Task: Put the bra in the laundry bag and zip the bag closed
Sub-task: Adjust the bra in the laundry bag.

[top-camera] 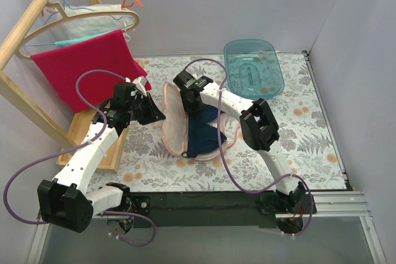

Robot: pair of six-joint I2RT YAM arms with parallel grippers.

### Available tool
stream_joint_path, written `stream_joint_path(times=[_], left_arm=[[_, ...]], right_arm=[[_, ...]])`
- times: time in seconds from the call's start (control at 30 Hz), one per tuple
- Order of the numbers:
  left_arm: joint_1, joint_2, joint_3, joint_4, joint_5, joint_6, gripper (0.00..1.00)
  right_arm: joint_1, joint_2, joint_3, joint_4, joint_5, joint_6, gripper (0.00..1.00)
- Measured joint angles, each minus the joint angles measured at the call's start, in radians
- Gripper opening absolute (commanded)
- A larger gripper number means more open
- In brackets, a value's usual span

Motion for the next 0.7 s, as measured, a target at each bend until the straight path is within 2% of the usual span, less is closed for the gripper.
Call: stream_joint_path(times=[0.17, 0.23, 0.27, 0.3, 0.53, 0.63, 0.67, 0.7], left_arm=[[0.0, 0.0, 0.0, 0.0, 0.002, 0.001, 0.0], [0.0, 0.0, 0.0, 0.0, 0.002, 0.001, 0.0], [0.0, 0.0, 0.0, 0.0, 0.002, 0.002, 0.0], [0.0, 0.0, 0.0, 0.0, 0.002, 0.003, 0.0], [0.0, 0.0, 0.0, 0.003, 0.005, 0.003, 0.0], [0.0, 0.0, 0.0, 0.005, 0.007, 0.003, 0.0], [0.0, 0.0, 0.0, 0.006, 0.008, 0.003, 0.0], [0.0, 0.0, 0.0, 0.007, 0.009, 0.003, 0.0]], right_arm=[[0.0, 0.003, 0.004, 0.0, 0.002, -0.008, 0.34], [0.0, 0.003, 0.008, 0.0, 0.001, -0.008, 0.32], [0.0, 0.003, 0.011, 0.0, 0.001, -0.009, 0.26], [0.0, 0.003, 0.013, 0.001, 0.0, -0.011, 0.23], [0.0, 0.003, 0.014, 0.007, -0.01, -0.024, 0.22], [0.0, 0.003, 0.014, 0.018, -0.029, -0.027, 0.3], [0.0, 0.002, 0.013, 0.022, -0.029, -0.027, 0.4], [0.0, 0.0, 0.01, 0.025, -0.029, -0.027, 0.43]])
